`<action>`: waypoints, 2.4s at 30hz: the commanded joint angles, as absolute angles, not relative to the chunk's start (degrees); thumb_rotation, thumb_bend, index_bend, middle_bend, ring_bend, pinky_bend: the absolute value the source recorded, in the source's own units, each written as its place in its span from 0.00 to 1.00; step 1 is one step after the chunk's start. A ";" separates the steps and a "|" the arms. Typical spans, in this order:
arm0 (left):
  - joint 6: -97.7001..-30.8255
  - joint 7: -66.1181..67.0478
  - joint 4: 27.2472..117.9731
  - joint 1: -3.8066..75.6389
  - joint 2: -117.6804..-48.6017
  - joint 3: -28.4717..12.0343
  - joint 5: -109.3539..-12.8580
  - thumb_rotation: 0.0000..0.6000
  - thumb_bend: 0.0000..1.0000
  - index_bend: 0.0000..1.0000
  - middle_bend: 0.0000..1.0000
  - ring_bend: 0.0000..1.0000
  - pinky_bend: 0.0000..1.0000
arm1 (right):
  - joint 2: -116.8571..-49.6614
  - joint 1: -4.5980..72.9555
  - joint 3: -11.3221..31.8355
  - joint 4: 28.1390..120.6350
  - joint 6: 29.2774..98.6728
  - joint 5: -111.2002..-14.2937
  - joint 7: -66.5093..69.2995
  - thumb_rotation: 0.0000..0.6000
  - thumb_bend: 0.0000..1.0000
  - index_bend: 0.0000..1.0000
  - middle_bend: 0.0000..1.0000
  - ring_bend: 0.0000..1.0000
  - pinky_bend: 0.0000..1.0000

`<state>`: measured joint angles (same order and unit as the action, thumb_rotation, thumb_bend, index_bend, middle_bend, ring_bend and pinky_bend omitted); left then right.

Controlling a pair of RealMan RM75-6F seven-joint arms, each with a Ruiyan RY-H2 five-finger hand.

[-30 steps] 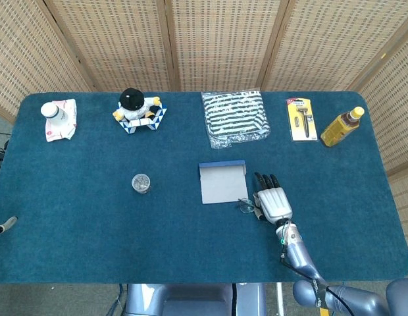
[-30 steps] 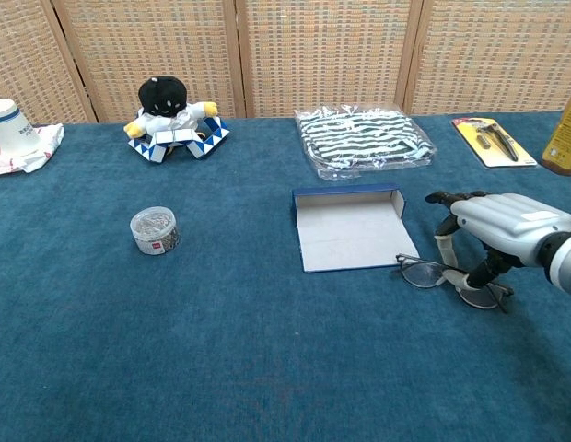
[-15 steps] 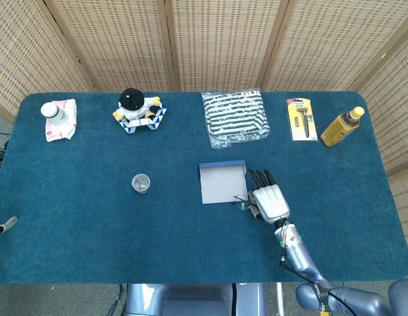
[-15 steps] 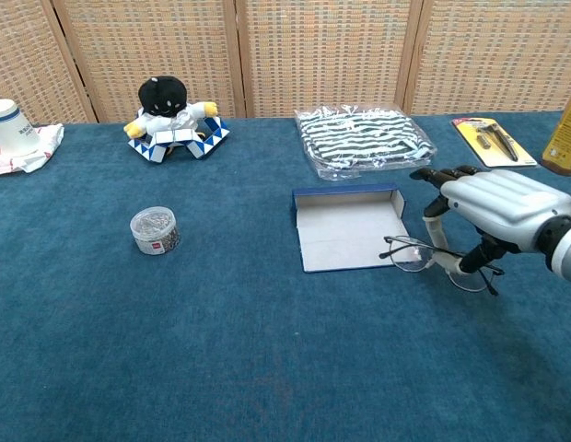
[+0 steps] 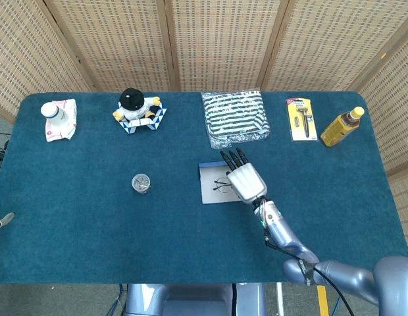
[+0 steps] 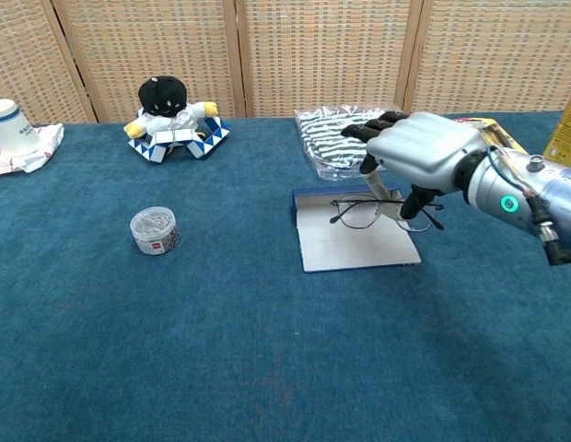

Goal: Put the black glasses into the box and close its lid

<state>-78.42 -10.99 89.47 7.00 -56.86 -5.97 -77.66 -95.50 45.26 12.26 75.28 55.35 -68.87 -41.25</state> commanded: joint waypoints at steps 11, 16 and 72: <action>-74.84 -11.30 88.45 8.43 -56.95 -6.58 -75.15 1.00 0.00 0.00 0.00 0.00 0.00 | -100.54 51.79 12.95 64.67 49.10 -63.79 -46.47 1.00 0.52 0.64 0.01 0.00 0.00; -74.43 -11.34 88.30 8.58 -56.97 -6.69 -74.73 1.00 0.00 0.00 0.00 0.00 0.00 | -102.03 52.82 12.15 61.75 47.92 -63.12 -46.68 1.00 0.52 0.64 0.01 0.00 0.00; -74.63 -11.65 88.44 8.62 -56.99 -6.16 -75.96 1.00 0.00 0.00 0.00 0.00 0.00 | -93.53 44.62 2.47 74.14 61.33 -76.92 -31.92 1.00 0.21 0.38 0.00 0.00 0.00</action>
<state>-74.24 -11.76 88.23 8.79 -57.02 -6.27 -75.62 -93.08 46.26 4.21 74.88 60.05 -75.15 -33.79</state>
